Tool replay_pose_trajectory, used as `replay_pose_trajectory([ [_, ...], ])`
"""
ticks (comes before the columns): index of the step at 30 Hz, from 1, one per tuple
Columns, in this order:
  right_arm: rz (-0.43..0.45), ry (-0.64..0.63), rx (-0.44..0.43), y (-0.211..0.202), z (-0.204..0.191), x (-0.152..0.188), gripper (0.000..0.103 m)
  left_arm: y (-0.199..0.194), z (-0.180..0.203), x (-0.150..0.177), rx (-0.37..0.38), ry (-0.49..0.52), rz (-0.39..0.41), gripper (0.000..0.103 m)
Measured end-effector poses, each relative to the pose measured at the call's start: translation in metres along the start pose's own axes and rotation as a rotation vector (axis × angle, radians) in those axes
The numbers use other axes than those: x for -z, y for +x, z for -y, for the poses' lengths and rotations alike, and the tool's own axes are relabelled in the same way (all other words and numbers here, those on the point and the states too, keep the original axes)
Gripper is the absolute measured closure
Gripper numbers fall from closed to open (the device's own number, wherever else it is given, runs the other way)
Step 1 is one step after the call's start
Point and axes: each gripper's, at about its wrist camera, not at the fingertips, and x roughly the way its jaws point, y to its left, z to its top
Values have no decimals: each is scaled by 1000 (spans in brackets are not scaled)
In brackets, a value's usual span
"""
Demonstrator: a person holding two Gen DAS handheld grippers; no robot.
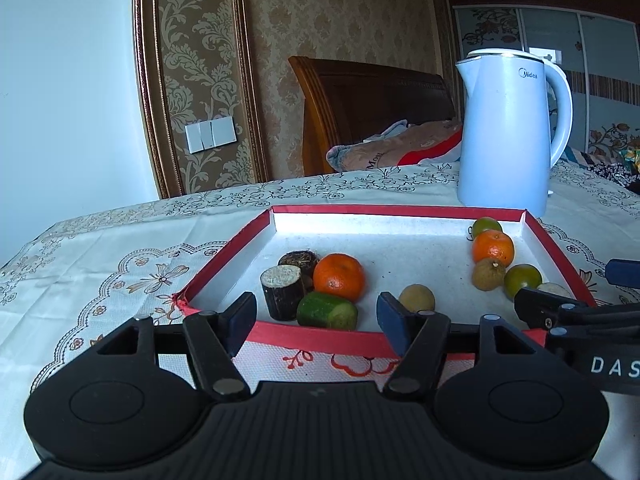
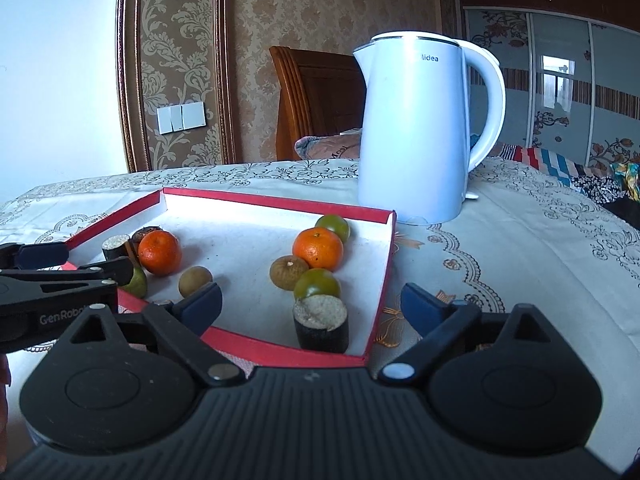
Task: Organize fruits
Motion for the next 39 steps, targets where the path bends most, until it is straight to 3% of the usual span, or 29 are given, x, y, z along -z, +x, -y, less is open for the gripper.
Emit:
replay_pose_trajectory([
  [13, -13, 47, -21, -12, 6, 8, 0, -19, -5, 11, -5, -24, -22, 29],
  [39, -39, 54, -27, -15, 6, 11, 0, -25, -8, 11, -27, -32, -11, 29],
])
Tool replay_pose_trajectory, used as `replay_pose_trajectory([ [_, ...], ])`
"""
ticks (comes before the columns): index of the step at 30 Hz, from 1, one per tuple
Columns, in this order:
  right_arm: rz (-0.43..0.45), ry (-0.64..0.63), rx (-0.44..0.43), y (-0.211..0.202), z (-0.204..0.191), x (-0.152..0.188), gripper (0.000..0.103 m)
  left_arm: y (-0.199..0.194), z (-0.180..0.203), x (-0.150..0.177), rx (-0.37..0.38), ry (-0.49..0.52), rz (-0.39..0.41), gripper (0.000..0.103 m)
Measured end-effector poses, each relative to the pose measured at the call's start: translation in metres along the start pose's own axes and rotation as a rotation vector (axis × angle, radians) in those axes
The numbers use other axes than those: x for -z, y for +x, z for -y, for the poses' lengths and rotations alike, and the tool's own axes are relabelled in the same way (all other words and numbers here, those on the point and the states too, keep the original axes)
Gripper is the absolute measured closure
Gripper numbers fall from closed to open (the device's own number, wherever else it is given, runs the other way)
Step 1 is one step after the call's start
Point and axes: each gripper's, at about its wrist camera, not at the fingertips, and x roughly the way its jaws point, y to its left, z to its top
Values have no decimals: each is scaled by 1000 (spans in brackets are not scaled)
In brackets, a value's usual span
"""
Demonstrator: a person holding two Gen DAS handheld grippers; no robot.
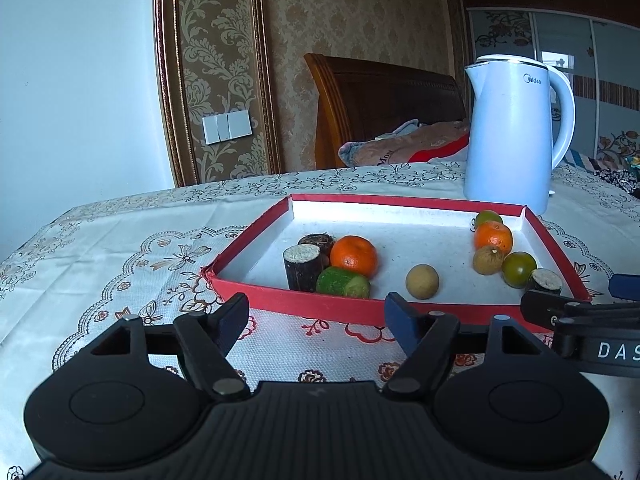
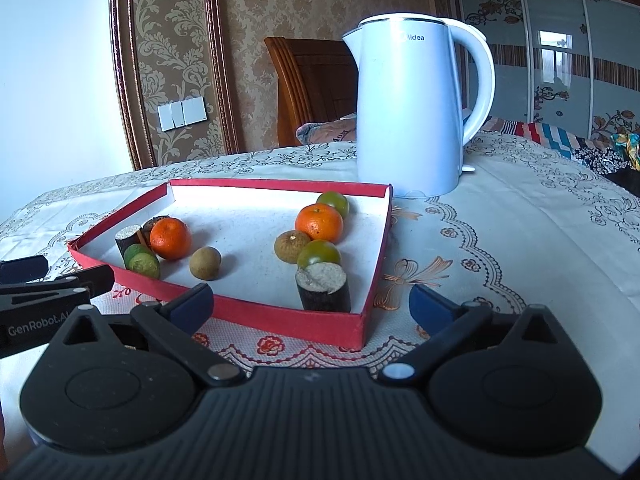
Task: Organize fruits
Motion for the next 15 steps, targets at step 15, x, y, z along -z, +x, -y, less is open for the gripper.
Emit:
replay_pose_trajectory([
  [15, 0, -1, 0, 0, 0, 0, 0, -2, 5, 1, -3, 34, 14, 29],
])
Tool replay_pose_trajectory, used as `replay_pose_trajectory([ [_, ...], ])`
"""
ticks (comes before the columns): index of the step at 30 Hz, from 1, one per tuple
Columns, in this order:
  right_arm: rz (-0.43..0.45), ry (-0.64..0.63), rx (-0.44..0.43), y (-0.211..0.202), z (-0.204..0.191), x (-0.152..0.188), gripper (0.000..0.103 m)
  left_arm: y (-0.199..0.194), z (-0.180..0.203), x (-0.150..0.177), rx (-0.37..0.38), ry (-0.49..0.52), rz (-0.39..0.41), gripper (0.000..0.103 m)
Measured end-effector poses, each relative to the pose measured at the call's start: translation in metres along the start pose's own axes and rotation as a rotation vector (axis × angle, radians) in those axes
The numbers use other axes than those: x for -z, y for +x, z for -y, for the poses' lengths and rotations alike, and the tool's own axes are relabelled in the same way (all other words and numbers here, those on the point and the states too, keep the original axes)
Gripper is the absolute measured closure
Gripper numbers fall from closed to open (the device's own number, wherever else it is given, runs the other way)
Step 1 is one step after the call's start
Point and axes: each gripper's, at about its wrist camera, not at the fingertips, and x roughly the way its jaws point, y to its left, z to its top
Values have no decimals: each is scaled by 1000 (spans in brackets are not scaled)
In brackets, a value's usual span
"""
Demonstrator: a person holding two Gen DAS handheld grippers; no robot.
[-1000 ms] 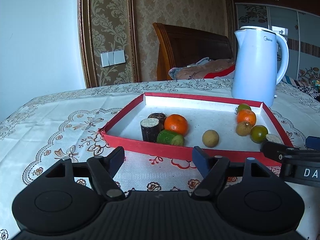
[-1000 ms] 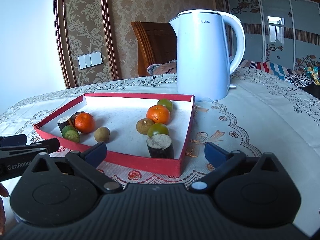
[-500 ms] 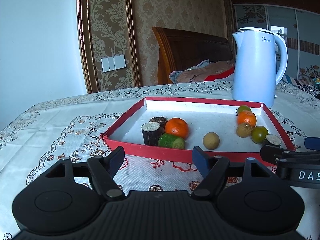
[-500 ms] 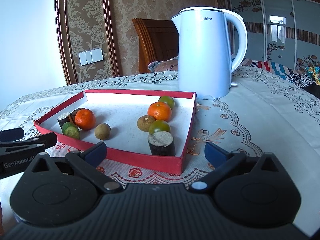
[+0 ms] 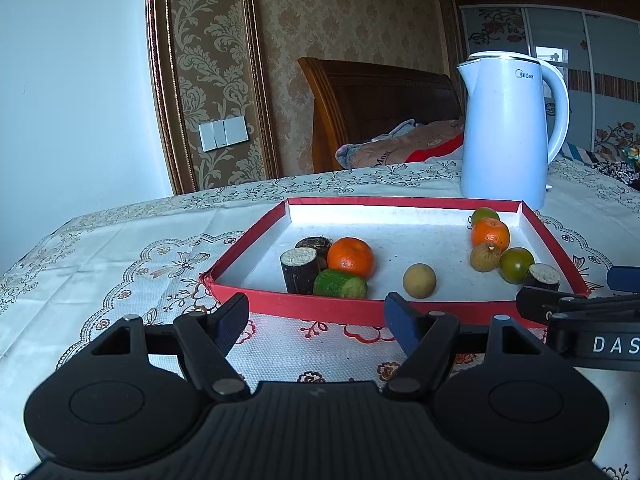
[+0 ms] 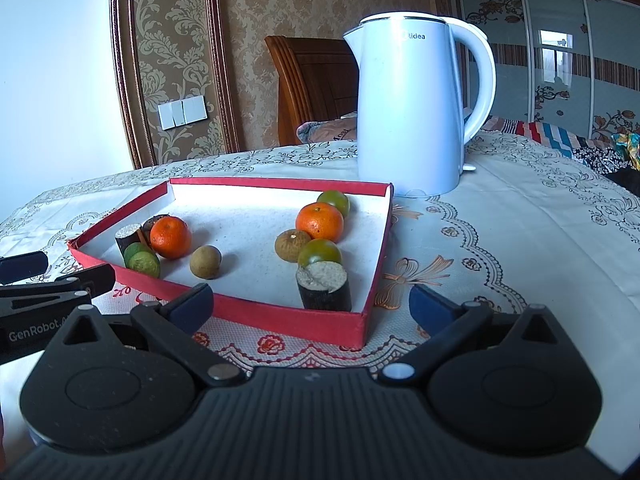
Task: Organize fruits
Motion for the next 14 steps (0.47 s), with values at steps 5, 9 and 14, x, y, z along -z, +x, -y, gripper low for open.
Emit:
replay_pose_trajectory([
  [5, 0, 0, 0, 0, 0, 0, 0, -1, -1, 0, 4, -1, 3, 29],
  [9, 0, 0, 0, 0, 0, 0, 0, -1, -2, 0, 6, -7, 5, 29],
  [14, -5, -3, -9, 0, -1, 1, 0, -4, -11, 0, 14, -29, -5, 29],
])
